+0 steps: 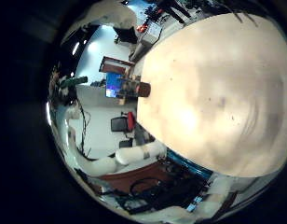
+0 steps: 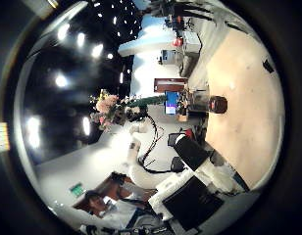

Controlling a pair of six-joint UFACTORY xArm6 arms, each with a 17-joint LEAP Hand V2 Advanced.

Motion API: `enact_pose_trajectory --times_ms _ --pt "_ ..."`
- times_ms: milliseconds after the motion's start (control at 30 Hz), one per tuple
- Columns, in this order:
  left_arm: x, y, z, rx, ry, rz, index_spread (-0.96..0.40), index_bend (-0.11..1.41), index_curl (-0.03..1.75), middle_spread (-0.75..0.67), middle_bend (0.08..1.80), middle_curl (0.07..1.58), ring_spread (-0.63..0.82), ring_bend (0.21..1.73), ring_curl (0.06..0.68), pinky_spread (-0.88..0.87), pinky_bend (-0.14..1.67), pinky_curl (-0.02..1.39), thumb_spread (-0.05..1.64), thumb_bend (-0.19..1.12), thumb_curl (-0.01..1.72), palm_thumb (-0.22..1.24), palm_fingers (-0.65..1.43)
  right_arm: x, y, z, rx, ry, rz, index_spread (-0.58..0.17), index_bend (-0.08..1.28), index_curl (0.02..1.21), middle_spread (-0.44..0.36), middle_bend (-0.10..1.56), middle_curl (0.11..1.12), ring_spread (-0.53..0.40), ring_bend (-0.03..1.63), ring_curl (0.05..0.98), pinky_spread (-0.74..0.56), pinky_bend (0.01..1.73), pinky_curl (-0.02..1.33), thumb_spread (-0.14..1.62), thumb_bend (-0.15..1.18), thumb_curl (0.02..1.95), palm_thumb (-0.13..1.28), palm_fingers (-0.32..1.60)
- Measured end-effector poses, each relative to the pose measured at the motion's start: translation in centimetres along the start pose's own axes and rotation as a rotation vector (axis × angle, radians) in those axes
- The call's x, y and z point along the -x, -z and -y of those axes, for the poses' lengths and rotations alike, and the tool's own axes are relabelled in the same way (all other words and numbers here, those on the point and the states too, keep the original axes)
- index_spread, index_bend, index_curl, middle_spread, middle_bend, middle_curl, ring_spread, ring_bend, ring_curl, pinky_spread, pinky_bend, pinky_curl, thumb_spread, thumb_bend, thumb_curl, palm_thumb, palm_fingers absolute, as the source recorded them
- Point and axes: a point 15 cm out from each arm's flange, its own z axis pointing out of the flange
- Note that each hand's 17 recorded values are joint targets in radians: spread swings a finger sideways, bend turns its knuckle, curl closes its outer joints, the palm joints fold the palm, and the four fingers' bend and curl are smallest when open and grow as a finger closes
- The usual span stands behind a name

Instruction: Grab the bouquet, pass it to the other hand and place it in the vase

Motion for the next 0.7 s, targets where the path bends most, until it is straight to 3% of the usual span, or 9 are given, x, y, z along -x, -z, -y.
enact_pose_trajectory --times_ms 267,467,700 --pt "4.7 6.8 0.1 -0.098 0.052 0.07 -0.71 0.75 1.12 -0.46 1.23 0.88 -0.39 1.56 0.566 -0.59 1.16 1.13 1.11 0.09 0.82 1.0 1.03 0.1 0.3 0.7 0.0 0.005 -0.002 -0.415 0.17 0.35 -0.003 0.37 0.33 0.097 0.7 0.269 0.47 0.76 0.44 1.03 -0.02 0.5 0.72 0.11" --pt "9.6 8.5 -0.3 -0.104 0.111 0.104 -0.73 0.71 1.17 -0.46 1.23 0.88 -0.39 1.56 0.563 -0.6 1.13 1.16 1.12 0.07 0.84 1.01 1.04 -0.1 0.2 0.9 0.003 0.001 0.001 -0.414 0.18 0.34 -0.002 0.33 0.32 0.099 0.67 0.254 0.47 0.73 0.41 1.03 -0.02 0.49 0.72 0.14" --pt "15.2 8.0 0.9 -0.109 0.17 0.092 -0.74 0.67 1.22 -0.47 1.23 0.88 -0.38 1.55 0.563 -0.62 1.1 1.2 1.13 0.06 0.85 1.01 1.05 0.0 0.1 1.1 0.011 0.003 0.001 -0.414 0.18 0.33 -0.002 0.3 0.33 0.1 0.64 0.238 0.47 0.7 0.38 1.03 -0.02 0.49 0.73 0.17"
